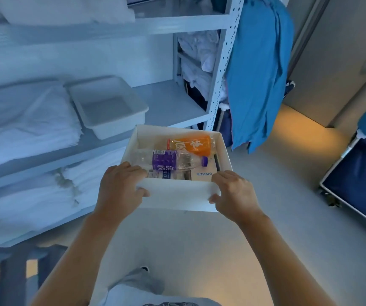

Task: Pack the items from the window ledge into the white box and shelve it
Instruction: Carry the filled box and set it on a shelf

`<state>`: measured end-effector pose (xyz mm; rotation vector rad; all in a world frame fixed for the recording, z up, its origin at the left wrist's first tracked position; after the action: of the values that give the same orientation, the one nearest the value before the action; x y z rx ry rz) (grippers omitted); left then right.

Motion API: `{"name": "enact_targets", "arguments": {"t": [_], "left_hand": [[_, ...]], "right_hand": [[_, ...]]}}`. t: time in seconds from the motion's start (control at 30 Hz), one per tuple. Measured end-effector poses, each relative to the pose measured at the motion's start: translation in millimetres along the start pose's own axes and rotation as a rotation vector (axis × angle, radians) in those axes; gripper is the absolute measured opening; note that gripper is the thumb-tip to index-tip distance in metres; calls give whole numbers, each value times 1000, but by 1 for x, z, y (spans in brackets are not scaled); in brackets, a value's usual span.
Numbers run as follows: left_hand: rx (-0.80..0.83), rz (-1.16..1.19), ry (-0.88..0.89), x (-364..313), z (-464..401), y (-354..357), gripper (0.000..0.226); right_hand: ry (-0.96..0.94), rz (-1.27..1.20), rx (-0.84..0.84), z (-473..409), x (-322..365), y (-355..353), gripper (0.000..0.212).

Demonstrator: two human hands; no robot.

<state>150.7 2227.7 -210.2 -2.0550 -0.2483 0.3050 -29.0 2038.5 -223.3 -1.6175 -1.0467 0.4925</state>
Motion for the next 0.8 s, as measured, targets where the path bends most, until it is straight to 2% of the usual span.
{"name": "enact_targets", "arguments": {"t": [0.4,0.8], "left_hand": [[-20,-34,-113,73,-32,24,48],[-41,-28,-179,232,-83,45,49]], "right_hand": [[-58,17,56,-92,20,47,47],[-142,14,56,-236,104,113,51]]}}
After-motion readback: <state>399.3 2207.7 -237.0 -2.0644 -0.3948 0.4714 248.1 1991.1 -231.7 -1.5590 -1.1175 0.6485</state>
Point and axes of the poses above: each hand's wrist, its own z-axis away from the middle knuckle, its own y-axis out of the palm, x = y × z, the point moved 9 cm from there along -z, towards the middle knuckle, and after that the axes turned 12 degrees about y, right-handed, at the moved point
